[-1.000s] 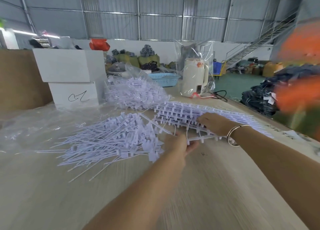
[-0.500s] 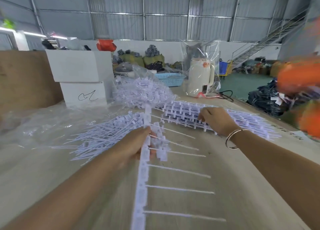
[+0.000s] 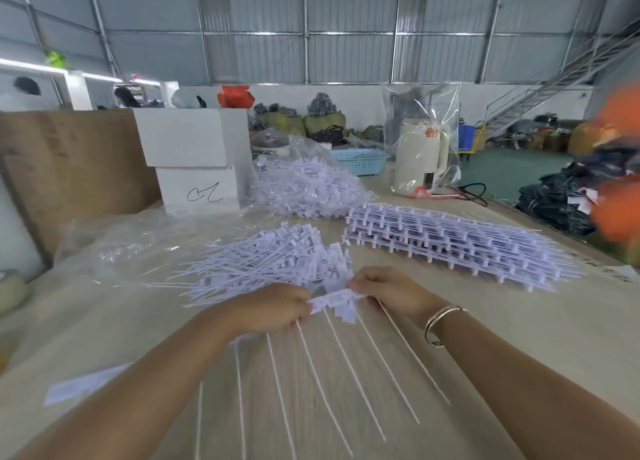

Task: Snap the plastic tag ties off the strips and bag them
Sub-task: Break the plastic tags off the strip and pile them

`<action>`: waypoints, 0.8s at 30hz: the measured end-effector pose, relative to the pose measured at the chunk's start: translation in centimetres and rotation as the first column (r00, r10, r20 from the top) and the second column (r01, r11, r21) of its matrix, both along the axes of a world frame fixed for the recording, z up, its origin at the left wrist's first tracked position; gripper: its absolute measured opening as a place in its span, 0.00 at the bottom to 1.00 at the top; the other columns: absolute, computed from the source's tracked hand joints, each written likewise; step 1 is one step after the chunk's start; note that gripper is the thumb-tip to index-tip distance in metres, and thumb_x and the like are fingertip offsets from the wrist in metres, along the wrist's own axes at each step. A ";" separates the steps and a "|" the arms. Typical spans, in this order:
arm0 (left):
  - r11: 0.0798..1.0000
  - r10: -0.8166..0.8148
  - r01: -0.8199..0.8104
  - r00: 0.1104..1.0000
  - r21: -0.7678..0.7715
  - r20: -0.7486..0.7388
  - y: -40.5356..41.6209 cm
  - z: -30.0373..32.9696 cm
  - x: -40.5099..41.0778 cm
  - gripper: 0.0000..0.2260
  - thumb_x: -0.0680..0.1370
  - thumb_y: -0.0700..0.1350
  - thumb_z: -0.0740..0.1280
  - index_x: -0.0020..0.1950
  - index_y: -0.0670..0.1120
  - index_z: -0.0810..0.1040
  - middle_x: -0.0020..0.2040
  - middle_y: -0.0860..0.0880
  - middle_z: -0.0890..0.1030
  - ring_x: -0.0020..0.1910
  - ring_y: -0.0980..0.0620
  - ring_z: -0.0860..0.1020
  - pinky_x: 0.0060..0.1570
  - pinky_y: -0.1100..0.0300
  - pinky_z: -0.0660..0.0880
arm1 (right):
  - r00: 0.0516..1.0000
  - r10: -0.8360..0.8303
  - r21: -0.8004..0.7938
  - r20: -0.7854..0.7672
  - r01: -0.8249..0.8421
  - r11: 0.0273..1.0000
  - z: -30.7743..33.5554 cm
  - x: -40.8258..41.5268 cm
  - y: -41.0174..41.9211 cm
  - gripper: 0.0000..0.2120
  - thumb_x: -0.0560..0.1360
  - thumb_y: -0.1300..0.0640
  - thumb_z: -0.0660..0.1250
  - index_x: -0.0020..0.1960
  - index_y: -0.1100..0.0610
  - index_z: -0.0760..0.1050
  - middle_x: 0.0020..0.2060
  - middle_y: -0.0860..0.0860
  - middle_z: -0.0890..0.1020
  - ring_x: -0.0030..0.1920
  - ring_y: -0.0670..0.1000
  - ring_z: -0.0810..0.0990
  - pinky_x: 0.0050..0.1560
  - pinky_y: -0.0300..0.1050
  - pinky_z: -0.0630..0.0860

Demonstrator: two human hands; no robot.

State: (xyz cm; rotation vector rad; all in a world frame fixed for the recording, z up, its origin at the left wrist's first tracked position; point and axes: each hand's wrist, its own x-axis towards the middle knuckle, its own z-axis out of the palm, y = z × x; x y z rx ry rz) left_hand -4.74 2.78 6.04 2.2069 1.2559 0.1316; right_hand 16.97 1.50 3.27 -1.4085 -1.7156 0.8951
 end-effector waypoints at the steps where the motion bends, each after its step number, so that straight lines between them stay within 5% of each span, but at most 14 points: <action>1: 0.999 0.012 -0.013 1.000 0.034 0.021 -0.2 -0.1 -0.1 0.10 0.79 0.43 0.59 0.38 0.47 0.70 0.36 0.50 0.71 0.34 0.55 0.69 0.36 0.61 0.63 | 0.998 0.037 -0.021 -0.047 -0.038 0.999 -0.3 -0.1 -0.3 0.05 0.77 0.61 0.64 0.44 0.60 0.78 0.28 0.49 0.73 0.27 0.44 0.69 0.31 0.36 0.66; 5: 0.984 0.015 -0.015 1.000 0.180 0.001 -1.2 -1.0 0.8 0.04 0.79 0.51 0.60 0.49 0.51 0.70 0.43 0.49 0.78 0.40 0.49 0.75 0.40 0.55 0.69 | 0.964 0.058 -0.017 -0.258 -0.065 0.998 -1.3 -0.9 -1.4 0.05 0.75 0.64 0.66 0.43 0.57 0.79 0.26 0.48 0.74 0.26 0.44 0.69 0.28 0.32 0.66; 9: 0.916 0.044 -0.022 0.998 0.401 -0.046 -2.8 -2.5 1.9 0.11 0.74 0.59 0.62 0.51 0.57 0.64 0.39 0.58 0.73 0.35 0.58 0.72 0.31 0.60 0.62 | 0.943 0.035 0.025 -0.330 -0.029 0.999 -1.8 -1.1 -2.1 0.07 0.74 0.65 0.66 0.40 0.56 0.80 0.25 0.47 0.75 0.27 0.44 0.70 0.29 0.33 0.67; 12: 0.848 0.032 -0.021 0.999 0.530 -0.012 -3.6 -4.0 2.4 0.12 0.74 0.57 0.63 0.52 0.55 0.65 0.49 0.57 0.74 0.44 0.54 0.74 0.37 0.59 0.64 | 0.962 0.084 0.022 -0.259 -0.081 0.996 -1.8 -1.2 -2.7 0.08 0.74 0.65 0.67 0.40 0.54 0.79 0.26 0.48 0.77 0.27 0.44 0.73 0.32 0.34 0.70; 16: 0.825 0.001 -0.004 1.000 0.564 0.005 -4.1 -4.5 1.9 0.08 0.73 0.55 0.63 0.43 0.56 0.65 0.43 0.54 0.75 0.43 0.52 0.75 0.36 0.59 0.63 | 0.939 0.236 -0.003 -0.249 -0.244 0.970 -2.4 -2.1 -3.4 0.06 0.75 0.65 0.65 0.43 0.56 0.78 0.38 0.60 0.82 0.38 0.50 0.81 0.46 0.43 0.77; 20: 0.845 0.037 -0.046 0.999 0.533 0.028 -3.7 -4.7 0.8 0.06 0.73 0.53 0.65 0.43 0.54 0.69 0.37 0.56 0.74 0.39 0.54 0.74 0.35 0.60 0.66 | 0.999 0.035 0.076 0.017 -0.036 0.997 -2.8 -1.8 -2.5 0.05 0.76 0.61 0.65 0.46 0.53 0.78 0.44 0.48 0.81 0.46 0.44 0.78 0.50 0.33 0.71; 24: 0.856 0.057 -0.087 0.996 0.510 0.074 -3.4 -4.7 0.5 0.08 0.74 0.53 0.65 0.48 0.55 0.67 0.43 0.55 0.78 0.43 0.53 0.77 0.43 0.55 0.74 | 0.997 -0.037 0.167 0.073 0.024 0.986 -2.6 -1.9 -2.5 0.05 0.77 0.60 0.63 0.47 0.54 0.78 0.41 0.43 0.80 0.42 0.40 0.76 0.45 0.28 0.68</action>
